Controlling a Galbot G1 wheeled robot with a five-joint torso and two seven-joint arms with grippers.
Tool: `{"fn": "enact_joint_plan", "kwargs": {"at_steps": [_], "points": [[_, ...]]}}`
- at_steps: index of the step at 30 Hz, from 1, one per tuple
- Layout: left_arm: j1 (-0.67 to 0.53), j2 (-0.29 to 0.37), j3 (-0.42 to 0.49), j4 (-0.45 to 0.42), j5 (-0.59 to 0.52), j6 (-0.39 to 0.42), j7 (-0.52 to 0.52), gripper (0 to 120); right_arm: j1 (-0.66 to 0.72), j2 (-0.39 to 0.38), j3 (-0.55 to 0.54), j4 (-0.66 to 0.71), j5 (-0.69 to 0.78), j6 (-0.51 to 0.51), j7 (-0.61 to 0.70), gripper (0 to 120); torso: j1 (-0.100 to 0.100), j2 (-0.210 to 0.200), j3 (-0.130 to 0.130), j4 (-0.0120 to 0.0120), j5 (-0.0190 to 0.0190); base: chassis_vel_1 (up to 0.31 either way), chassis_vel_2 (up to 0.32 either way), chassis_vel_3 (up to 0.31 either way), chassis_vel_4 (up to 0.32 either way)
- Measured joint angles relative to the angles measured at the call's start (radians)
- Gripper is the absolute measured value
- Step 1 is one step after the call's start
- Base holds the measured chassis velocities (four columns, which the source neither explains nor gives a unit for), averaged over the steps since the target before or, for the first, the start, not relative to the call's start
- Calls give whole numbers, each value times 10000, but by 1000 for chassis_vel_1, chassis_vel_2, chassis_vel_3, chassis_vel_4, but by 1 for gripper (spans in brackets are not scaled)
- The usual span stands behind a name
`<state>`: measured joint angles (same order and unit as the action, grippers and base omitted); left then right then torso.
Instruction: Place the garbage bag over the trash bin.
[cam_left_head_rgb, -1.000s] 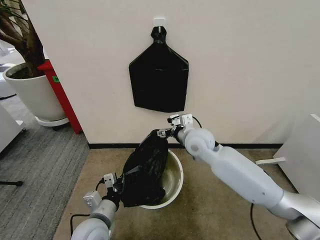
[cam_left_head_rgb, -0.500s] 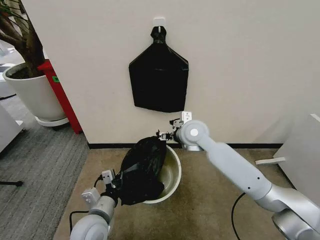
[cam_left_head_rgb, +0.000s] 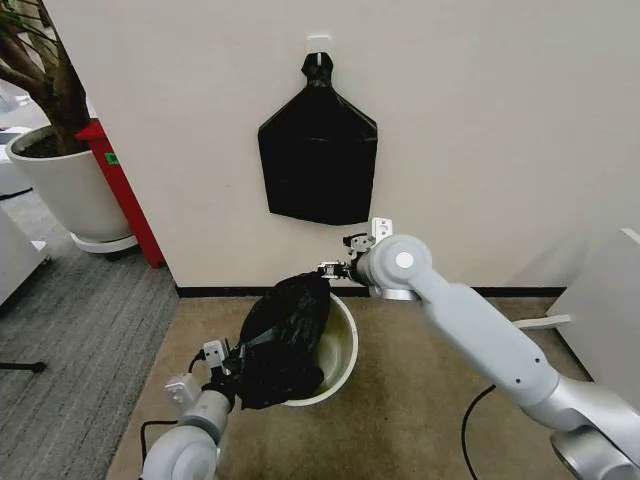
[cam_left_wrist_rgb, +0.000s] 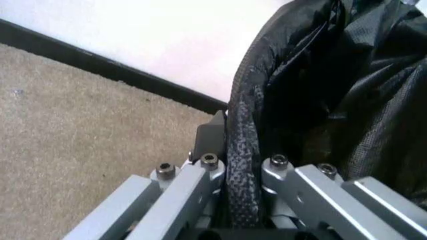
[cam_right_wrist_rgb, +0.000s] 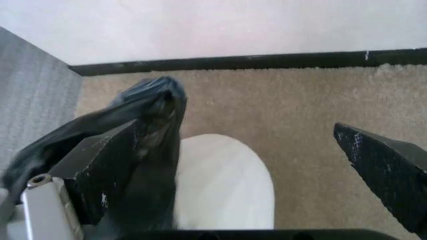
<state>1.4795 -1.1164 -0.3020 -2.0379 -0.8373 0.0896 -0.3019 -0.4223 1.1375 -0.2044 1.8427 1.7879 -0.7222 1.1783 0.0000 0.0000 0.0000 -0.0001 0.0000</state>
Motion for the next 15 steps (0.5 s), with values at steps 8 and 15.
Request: {"fn": "enact_joint_plan", "kwargs": {"at_steps": [8,15], "points": [[-281,-140,6,290,57,-15,-94,4,-412,252,-287,1516,-1296,355,492,100,0,0,0,1,-1,0,0,0,0],[-551,-306,31,407,450,-21,-316,4,-592,248,-1738,2270,-3758,189,576,100,0,1,-1,-2,-2,0,0,0,0]]}}
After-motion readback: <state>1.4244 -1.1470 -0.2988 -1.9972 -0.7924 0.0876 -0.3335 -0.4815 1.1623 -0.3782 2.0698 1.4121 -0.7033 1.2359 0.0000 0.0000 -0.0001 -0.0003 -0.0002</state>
